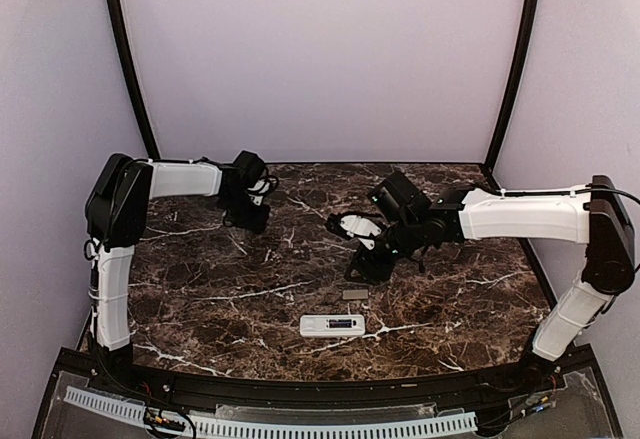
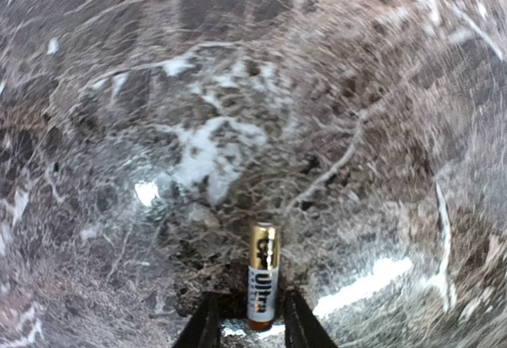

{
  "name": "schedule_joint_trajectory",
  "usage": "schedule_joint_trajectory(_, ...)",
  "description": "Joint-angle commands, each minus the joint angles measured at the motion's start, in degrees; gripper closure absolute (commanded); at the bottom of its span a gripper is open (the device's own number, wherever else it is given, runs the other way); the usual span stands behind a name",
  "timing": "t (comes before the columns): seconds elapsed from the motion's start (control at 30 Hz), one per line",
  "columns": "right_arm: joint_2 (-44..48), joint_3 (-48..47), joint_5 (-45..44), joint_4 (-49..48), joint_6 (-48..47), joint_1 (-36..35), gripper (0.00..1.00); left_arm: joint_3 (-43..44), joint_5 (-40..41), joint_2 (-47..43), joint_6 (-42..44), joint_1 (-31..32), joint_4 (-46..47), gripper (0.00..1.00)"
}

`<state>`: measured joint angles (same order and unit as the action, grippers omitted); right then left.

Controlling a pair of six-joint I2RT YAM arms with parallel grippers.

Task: Load the batteries into the remote control
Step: Pick up the battery from the center of the board, then pass from the left arm to the right

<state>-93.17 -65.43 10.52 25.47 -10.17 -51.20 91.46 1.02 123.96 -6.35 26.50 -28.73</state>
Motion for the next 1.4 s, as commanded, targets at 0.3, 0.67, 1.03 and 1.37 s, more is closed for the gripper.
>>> schedule_joint_trajectory(0.3, 2.8, 0.0, -0.3, -0.6, 2.1, 0.4, 0.45, -2.0, -2.2, -2.0, 3.1, -0.5, -1.9, 1.00)
schedule_joint_trajectory(0.67, 10.0, -1.2, 8.2, -3.5, 20.1, 8.5, 0.45, -16.7, 2.1, -27.1, 10.5, 10.0, -0.1, 1.00)
schedule_joint_trajectory(1.03, 16.6, 1.8, 20.0, -10.0, 40.7, 5.5, 0.34, -26.1, 3.8, -49.6, 15.4, 35.3, 2.7, 1.00)
schedule_joint_trajectory(1.37, 17.6, 5.8, 18.6, -18.6, 47.8, -2.6, 0.28, -25.4, 11.0, -49.0, 15.6, 44.1, 1.4, 1.00)
